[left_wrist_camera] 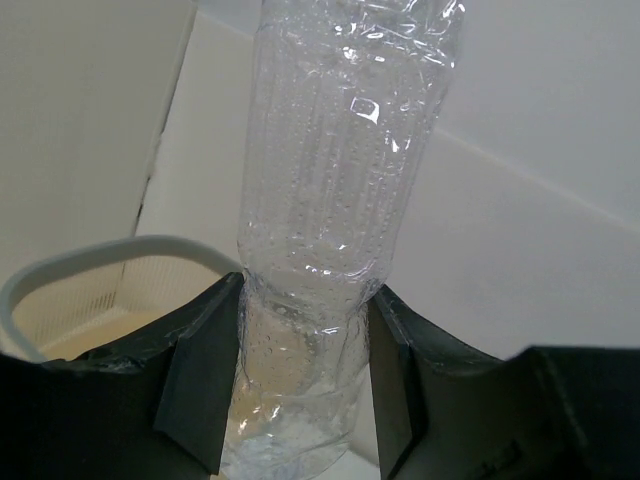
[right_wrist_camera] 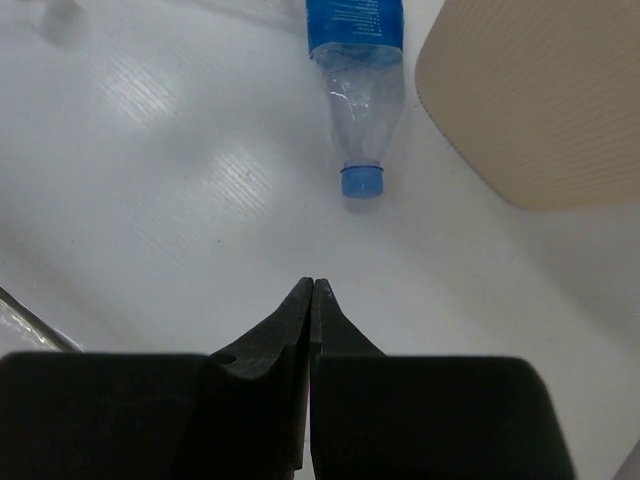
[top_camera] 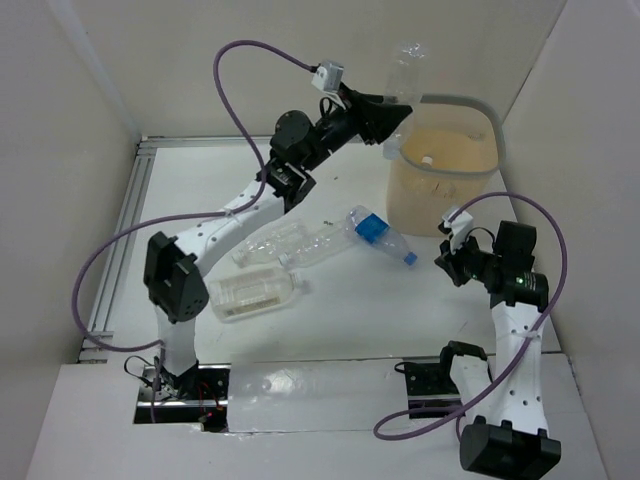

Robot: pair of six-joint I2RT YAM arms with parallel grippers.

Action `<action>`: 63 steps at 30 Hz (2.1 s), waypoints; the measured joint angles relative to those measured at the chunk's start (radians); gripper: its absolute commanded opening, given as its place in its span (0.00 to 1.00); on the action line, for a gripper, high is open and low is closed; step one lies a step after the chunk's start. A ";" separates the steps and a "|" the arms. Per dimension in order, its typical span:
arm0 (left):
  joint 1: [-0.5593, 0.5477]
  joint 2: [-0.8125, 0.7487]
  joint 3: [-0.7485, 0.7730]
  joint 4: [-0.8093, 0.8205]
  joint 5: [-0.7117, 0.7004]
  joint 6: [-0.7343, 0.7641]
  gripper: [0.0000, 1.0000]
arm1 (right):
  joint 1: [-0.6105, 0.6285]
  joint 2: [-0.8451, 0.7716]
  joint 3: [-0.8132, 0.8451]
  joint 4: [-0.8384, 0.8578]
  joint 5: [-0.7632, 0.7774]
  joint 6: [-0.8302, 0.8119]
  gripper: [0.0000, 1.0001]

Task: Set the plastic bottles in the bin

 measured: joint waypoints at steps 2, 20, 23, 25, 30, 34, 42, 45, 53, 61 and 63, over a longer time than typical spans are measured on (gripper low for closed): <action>0.015 0.089 0.048 0.084 0.011 -0.088 0.17 | 0.011 -0.026 -0.021 -0.005 0.000 -0.031 0.05; -0.005 0.489 0.322 0.195 -0.025 -0.351 1.00 | 0.018 -0.043 -0.083 0.000 0.025 -0.116 0.91; -0.005 0.477 0.313 0.182 -0.031 -0.348 1.00 | 0.018 -0.043 -0.084 0.002 0.024 -0.117 0.93; -0.006 0.474 0.315 0.162 -0.031 -0.331 1.00 | 0.018 -0.043 -0.085 0.010 0.017 -0.116 0.93; -0.007 0.472 0.339 0.114 -0.031 -0.317 1.00 | 0.033 -0.025 -0.114 0.049 -0.007 -0.109 0.93; -0.008 0.443 0.339 0.097 -0.033 -0.303 1.00 | 0.072 0.012 -0.140 0.099 -0.006 -0.097 0.93; -0.007 0.078 0.067 0.118 -0.047 -0.208 1.00 | 0.222 0.075 -0.217 0.267 0.059 -0.090 0.94; -0.006 -0.228 -0.220 0.101 -0.083 -0.093 1.00 | 0.299 0.089 -0.267 0.354 0.114 -0.087 0.94; 0.010 -0.814 -0.824 -0.142 -0.229 0.088 1.00 | 0.487 0.165 -0.341 0.597 0.319 -0.051 0.95; 0.004 -1.102 -1.160 -0.643 -0.378 0.146 1.00 | 0.634 0.353 -0.333 0.772 0.484 -0.021 0.95; -0.007 -1.149 -1.167 -0.733 -0.394 0.163 1.00 | 0.658 0.407 -0.322 0.793 0.511 -0.014 0.95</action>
